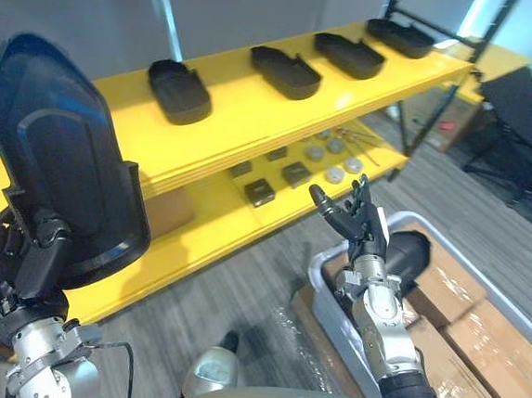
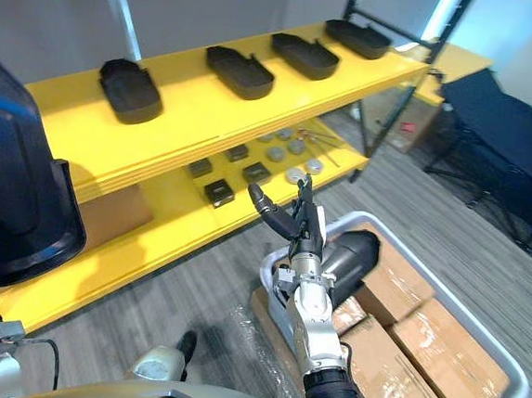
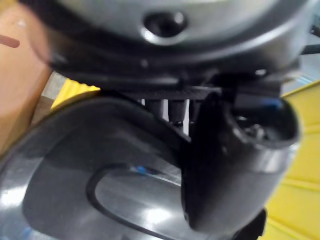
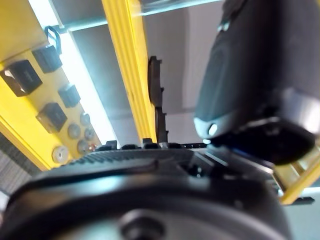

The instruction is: Walk over and take three plastic housings, then place them on the shelf

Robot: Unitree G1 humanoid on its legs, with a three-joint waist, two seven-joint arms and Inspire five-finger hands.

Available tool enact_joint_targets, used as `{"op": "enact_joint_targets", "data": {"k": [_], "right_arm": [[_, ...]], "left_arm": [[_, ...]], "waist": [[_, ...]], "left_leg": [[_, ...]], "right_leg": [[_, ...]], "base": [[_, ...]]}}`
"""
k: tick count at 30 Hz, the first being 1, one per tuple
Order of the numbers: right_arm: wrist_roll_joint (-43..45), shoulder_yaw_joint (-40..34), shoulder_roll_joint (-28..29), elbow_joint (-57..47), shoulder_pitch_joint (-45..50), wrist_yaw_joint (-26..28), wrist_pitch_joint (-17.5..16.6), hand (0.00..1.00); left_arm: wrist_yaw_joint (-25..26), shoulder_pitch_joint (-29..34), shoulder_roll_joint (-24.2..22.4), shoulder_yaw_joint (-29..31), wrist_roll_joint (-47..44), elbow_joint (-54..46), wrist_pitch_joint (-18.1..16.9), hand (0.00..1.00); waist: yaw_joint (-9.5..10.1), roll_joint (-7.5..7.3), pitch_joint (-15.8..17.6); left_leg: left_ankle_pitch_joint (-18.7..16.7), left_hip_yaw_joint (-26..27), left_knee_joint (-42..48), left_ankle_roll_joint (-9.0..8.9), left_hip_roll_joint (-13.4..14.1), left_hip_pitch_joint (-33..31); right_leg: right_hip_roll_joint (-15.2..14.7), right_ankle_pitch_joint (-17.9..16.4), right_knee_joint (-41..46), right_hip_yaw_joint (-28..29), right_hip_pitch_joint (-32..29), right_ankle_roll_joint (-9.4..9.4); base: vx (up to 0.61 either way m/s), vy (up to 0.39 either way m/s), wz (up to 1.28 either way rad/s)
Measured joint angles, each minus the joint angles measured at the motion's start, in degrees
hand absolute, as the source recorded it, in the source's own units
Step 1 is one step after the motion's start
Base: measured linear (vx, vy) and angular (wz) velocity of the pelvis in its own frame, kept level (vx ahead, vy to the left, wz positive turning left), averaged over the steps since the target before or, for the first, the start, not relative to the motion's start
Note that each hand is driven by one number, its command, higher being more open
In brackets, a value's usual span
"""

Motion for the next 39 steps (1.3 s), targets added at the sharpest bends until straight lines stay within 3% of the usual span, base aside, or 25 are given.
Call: {"op": "enact_joint_targets", "data": {"k": [4, 8, 10, 12, 15, 18, 21, 25, 26, 28, 29, 30, 31, 32, 33, 34, 36, 38, 39], "right_arm": [[-0.3, 0.0, 1.5, 0.0, 0.8, 1.3, -1.2, 1.00], [-0.2, -0.2, 1.4, -0.5, 2.5, 3.9, -4.6, 1.00], [-0.2, -0.9, 1.3, -1.0, 1.8, 3.9, -6.0, 1.00], [-0.3, -2.5, 0.8, -1.0, -0.1, 4.0, -7.2, 1.00], [-0.3, -2.3, -0.2, -1.0, -0.1, 5.5, -7.6, 1.00], [-0.3, -1.3, -0.2, -1.2, 2.4, 6.9, -7.6, 1.00], [-1.1, -0.8, 0.2, -1.2, 3.0, 8.8, -7.8, 1.00], [-2.0, -0.3, 2.1, -1.3, 3.4, 8.8, -9.3, 1.00], [-2.1, 0.0, 1.8, -1.6, 3.8, 8.7, -9.5, 1.00], [-2.2, 0.1, 1.5, -1.6, 3.8, 8.5, -9.9, 1.00], [-2.2, 0.2, 1.6, -1.5, 3.5, 8.4, -10.0, 1.00], [-2.3, 0.2, 1.9, -1.5, 3.0, 8.7, -10.2, 1.00], [-2.4, 0.3, 2.1, -1.6, 2.7, 9.0, -10.4, 1.00], [-2.5, 0.2, 1.9, -1.6, 1.9, 9.7, -10.5, 1.00], [-2.5, 0.0, 1.5, -1.7, 1.3, 10.5, -10.5, 1.00], [-2.5, -0.3, 1.2, -1.9, 1.2, 10.6, -10.5, 1.00], [-2.4, -1.9, -0.2, -4.9, 1.1, 10.9, -10.6, 1.00], [-2.5, -4.6, -1.5, -10.5, 1.0, 10.5, -10.9, 1.00], [-2.5, -5.9, -1.7, -14.4, 1.1, 9.4, -12.0, 1.00]], "left_arm": [[-3.2, 0.0, 0.0, -0.5, -0.5, -0.3, 0.0, 0.00], [-4.9, -0.5, 0.3, -2.3, -0.7, -0.3, 0.0, 0.00], [-5.5, -1.1, 0.6, -3.1, -1.3, -0.3, 0.0, 0.00], [-6.9, -2.9, 0.7, -4.6, -3.4, 0.0, 0.0, 0.00], [-9.3, -3.3, 0.8, -5.7, -4.4, 0.0, -1.2, 0.00], [-10.9, -2.8, 0.9, -5.6, -4.4, 0.0, -2.3, 0.00], [-11.5, -2.9, 1.3, -5.3, -4.4, 0.0, -2.6, 0.00], [-13.2, -3.4, 2.9, -4.1, -3.9, 0.0, -2.6, 0.00], [-13.0, -3.8, 3.1, -4.0, -2.2, 0.3, -2.6, 0.00], [-12.8, -5.2, 3.3, -3.9, -0.2, 0.5, -2.6, 0.00], [-12.0, -5.8, 3.7, -3.7, 0.9, 0.5, -2.7, 0.00], [-9.9, -6.3, 4.4, -3.6, 2.4, 0.5, -2.7, 0.00], [-8.7, -6.9, 4.8, -3.5, 3.0, 0.5, -2.7, 0.00], [-7.3, -8.0, 5.5, -3.5, 3.3, 0.5, -2.7, 0.00], [-6.1, -9.3, 6.0, -3.3, 3.3, 0.5, -2.7, 0.00], [-5.6, -10.3, 6.3, -3.3, 3.3, 0.5, -2.7, 0.00], [-4.2, -14.5, 7.2, -3.4, 3.3, 1.0, -2.7, 0.00], [-3.7, -18.1, 7.6, -3.5, 3.3, 2.3, -2.7, 0.00], [-3.6, -18.4, 7.8, -3.5, 3.6, 2.5, -2.7, 0.00]], "waist": [[-0.64, 0.11, 1.2], [-1.44, -1.21, 2.7], [-2.27, -1.13, 3.3], [-2.31, 0.53, 6.0], [-2.65, 2.55, 7.5], [-3.40, 2.60, 7.7], [-2.59, 1.74, 7.6], [-1.97, -2.23, 6.9], [-2.12, -2.88, 6.5], [-2.03, -3.05, 5.9], [-2.09, -3.00, 5.7], [-2.43, -2.83, 5.7], [-2.59, -2.73, 5.7], [-3.21, -2.39, 5.8], [-4.21, -1.87, 5.7], [-4.49, -1.51, 5.7], [-6.38, -0.36, 5.9], [-8.44, 0.02, 6.1], [-8.87, -0.72, 5.7]], "left_leg": [[0.7, 1.5, -1.0, 1.56, -1.6, -0.7], [1.1, 0.7, -0.8, 2.39, -3.4, -2.1], [2.9, -0.8, -1.0, 2.47, -3.8, -3.7], [4.6, -1.8, -1.1, 2.37, -4.1, -4.4], [5.7, -3.1, -3.2, 1.94, -4.6, -4.1], [5.8, -0.3, -2.6, 2.04, -3.7, -3.8], [5.5, 0.5, -2.1, 2.24, -3.8, -4.1], [2.9, 2.7, 0.2, 2.83, -5.7, -5.0], [1.8, 2.5, 1.1, 3.46, -6.7, -4.7], [1.7, 2.0, 1.6, 4.58, -7.2, -3.4], [0.9, 2.0, 1.4, 5.40, -7.3, -2.0], [0.1, 1.2, 0.7, 6.42, -7.2, -0.3], [-0.2, 0.6, 0.2, 6.80, -7.0, 0.5], [-0.3, -0.4, -0.8, 6.91, -6.7, 2.2], [-0.7, -1.7, -1.4, 6.80, -6.3, 3.6], [-0.8, -2.2, -1.8, 6.65, -6.0, 4.4], [-1.0, -5.9, -1.8, 6.49, -5.3, 5.1], [-1.0, -9.7, -1.9, 6.42, -5.4, 5.0], [-1.3, -10.2, -1.9, 5.94, -6.0, 4.8]], "right_leg": [[-1.9, 0.1, 0.7, 0.0, 0.2, 0.35], [-3.7, -1.8, 3.9, 7.6, -2.0, -1.57], [-4.3, -3.1, 6.1, 9.9, -4.3, -1.63], [-4.7, -4.4, 7.8, 11.1, -5.4, -1.02], [-4.5, -5.8, 8.5, 10.8, -5.3, 1.67], [-4.4, -6.6, 8.5, 9.1, -3.4, 2.37], [-4.8, -6.9, 8.1, 9.0, -3.1, 2.96], [-6.9, -6.5, 7.6, 6.9, -1.5, 4.51], [-8.4, -5.4, 11.7, 7.8, -1.6, 4.06], [-12.2, -2.8, 21.2, 11.9, -4.4, -0.11], [-13.6, 0.6, 26.4, 15.8, -6.9, -2.27], [-14.3, 1.9, 31.2, 19.7, -9.3, -2.15], [-14.2, -0.2, 33.2, 21.0, -10.5, -1.99], [-12.9, -4.5, 35.4, 22.4, -12.6, -2.39], [-10.4, -7.4, 34.9, 23.8, -14.5, -3.92], [-8.7, -8.3, 33.7, 24.6, -15.4, -4.56], [-2.3, -9.1, 26.7, 30.6, -19.2, -5.78], [3.0, -8.2, 18.4, 39.5, -21.8, -4.42], [4.3, -7.6, 11.7, 42.6, -20.8, -3.88]], "base": [[-0.05, 0.105, 0.37], [-0.03, 0.105, 0.34], [-0.04, 0.029, 0.46], [-0.09, -0.026, 0.28], [-0.12, -0.027, 0.23], [-0.07, -0.038, 0.29], [0.02, -0.022, 0.05], [0.10, 0.002, 0.23], [0.17, 0.082, 0.39], [0.16, 0.123, 0.26], [0.20, 0.109, -0.01], [0.23, 0.086, -0.02], [0.19, 0.040, 0.05], [0.13, 0.013, 0.23], [0.10, 0.014, 0.29], [0.09, 0.007, 0.41], [0.06, -0.058, 0.80], [0.05, -0.177, 1.27], [0.04, -0.216, 1.12]]}}
